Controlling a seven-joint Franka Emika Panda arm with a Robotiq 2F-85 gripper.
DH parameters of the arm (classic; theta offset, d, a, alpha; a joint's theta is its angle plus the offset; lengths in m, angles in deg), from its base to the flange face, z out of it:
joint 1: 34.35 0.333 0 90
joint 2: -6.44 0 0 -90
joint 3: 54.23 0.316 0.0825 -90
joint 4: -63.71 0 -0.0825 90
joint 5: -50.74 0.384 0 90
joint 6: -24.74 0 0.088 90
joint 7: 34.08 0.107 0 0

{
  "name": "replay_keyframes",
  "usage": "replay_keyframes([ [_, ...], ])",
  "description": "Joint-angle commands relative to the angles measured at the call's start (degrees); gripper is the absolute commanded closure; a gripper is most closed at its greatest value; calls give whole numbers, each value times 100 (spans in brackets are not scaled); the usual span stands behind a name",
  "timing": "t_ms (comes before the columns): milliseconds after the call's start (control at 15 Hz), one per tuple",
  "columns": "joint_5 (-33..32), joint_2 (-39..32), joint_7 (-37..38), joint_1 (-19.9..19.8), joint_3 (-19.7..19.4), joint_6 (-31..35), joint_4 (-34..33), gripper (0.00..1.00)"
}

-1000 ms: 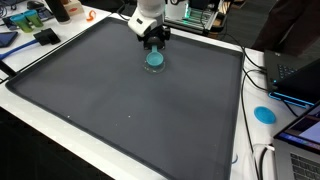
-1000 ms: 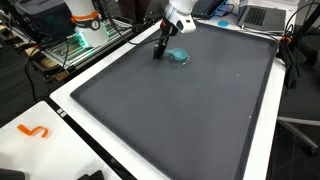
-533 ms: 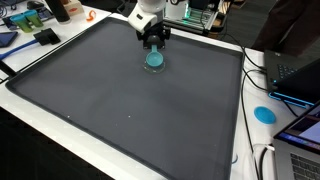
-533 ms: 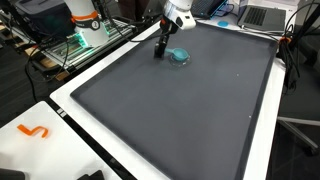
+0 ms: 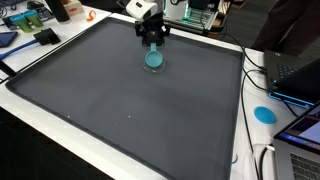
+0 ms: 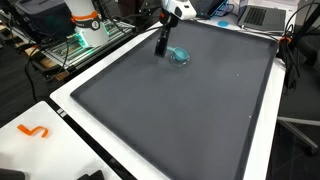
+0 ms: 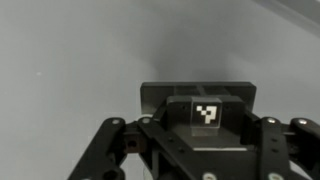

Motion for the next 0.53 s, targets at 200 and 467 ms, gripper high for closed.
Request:
replay_keyframes([
  [200, -57, 651, 0, -21, 6, 288, 409, 69],
  [467, 7, 852, 110, 18, 33, 290, 414, 69],
])
